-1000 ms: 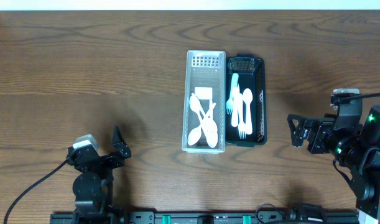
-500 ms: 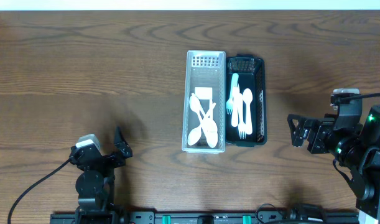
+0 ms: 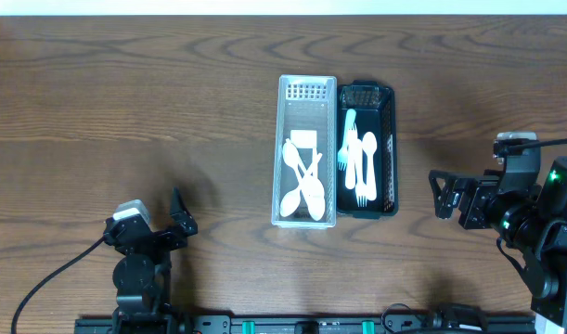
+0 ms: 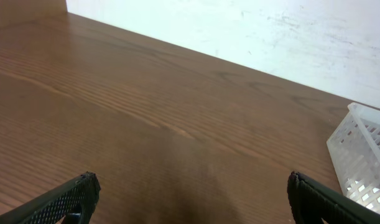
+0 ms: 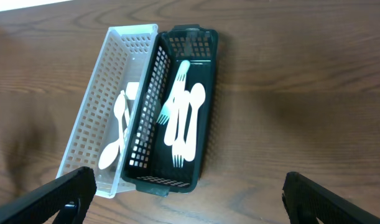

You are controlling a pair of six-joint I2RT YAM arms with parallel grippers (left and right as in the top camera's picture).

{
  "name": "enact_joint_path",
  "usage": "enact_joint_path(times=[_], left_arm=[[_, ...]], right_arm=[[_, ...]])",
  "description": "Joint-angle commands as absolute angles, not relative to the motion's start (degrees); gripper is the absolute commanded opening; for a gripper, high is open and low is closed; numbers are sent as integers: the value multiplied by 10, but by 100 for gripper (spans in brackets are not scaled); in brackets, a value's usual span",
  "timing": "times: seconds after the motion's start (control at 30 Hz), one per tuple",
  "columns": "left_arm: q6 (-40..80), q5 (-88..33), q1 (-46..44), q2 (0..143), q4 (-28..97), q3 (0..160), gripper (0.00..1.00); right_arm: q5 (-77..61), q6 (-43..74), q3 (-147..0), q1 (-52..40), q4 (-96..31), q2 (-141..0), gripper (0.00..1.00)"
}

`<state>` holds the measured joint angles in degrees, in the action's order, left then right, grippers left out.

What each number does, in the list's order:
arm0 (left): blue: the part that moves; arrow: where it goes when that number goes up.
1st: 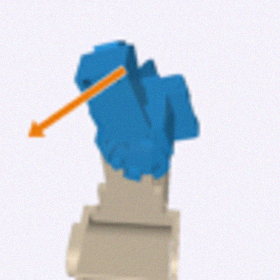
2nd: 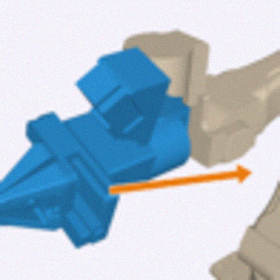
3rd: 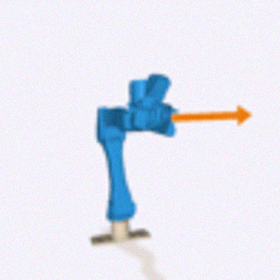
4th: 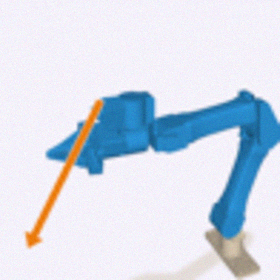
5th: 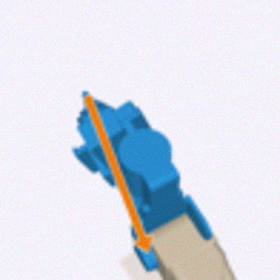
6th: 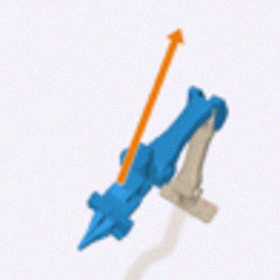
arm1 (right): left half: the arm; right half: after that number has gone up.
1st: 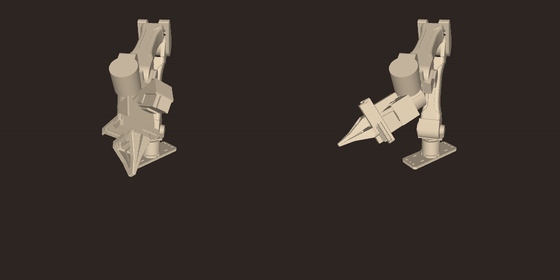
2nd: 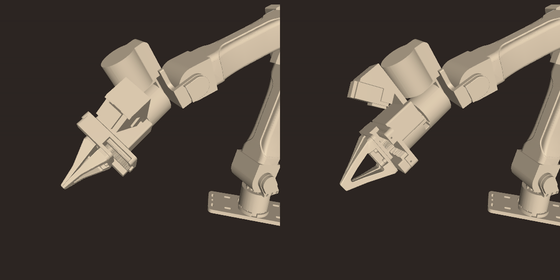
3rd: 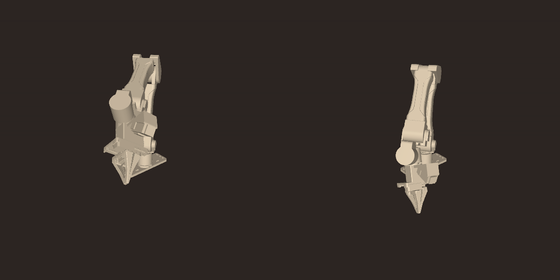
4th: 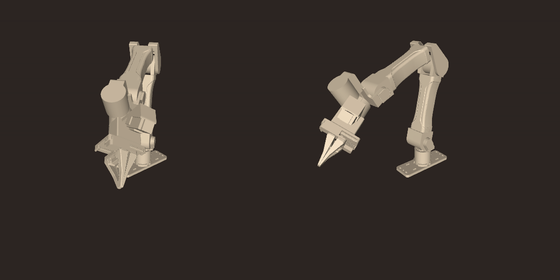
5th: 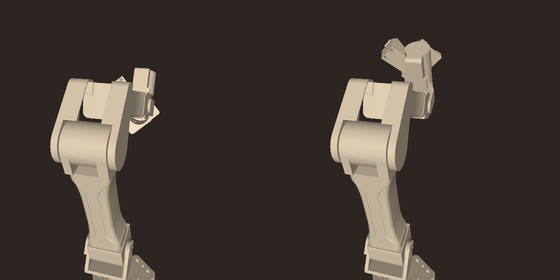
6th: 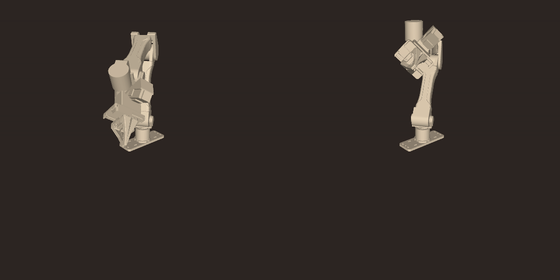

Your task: Pack container

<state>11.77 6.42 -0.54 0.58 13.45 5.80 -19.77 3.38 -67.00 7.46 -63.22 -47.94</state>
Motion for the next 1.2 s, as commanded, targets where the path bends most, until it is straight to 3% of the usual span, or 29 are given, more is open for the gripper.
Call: enact_joint_path(times=[0.0,0.27,0.5,0.87,1.17], left_arm=[[116,67,-3,2,136,43,98],[116,67,-3,2,136,42,98],[116,67,-3,2,136,42,98],[116,67,-3,2,136,42,98],[116,67,-3,2,136,42,98]], right_arm=[[-201,28,-674,70,-632,-479,99],[-98,6,-672,70,-592,-479,99],[-142,-134,-625,70,-477,-456,99],[-154,-122,-298,70,-301,-266,99],[-131,-81,-142,70,-243,-149,99]])
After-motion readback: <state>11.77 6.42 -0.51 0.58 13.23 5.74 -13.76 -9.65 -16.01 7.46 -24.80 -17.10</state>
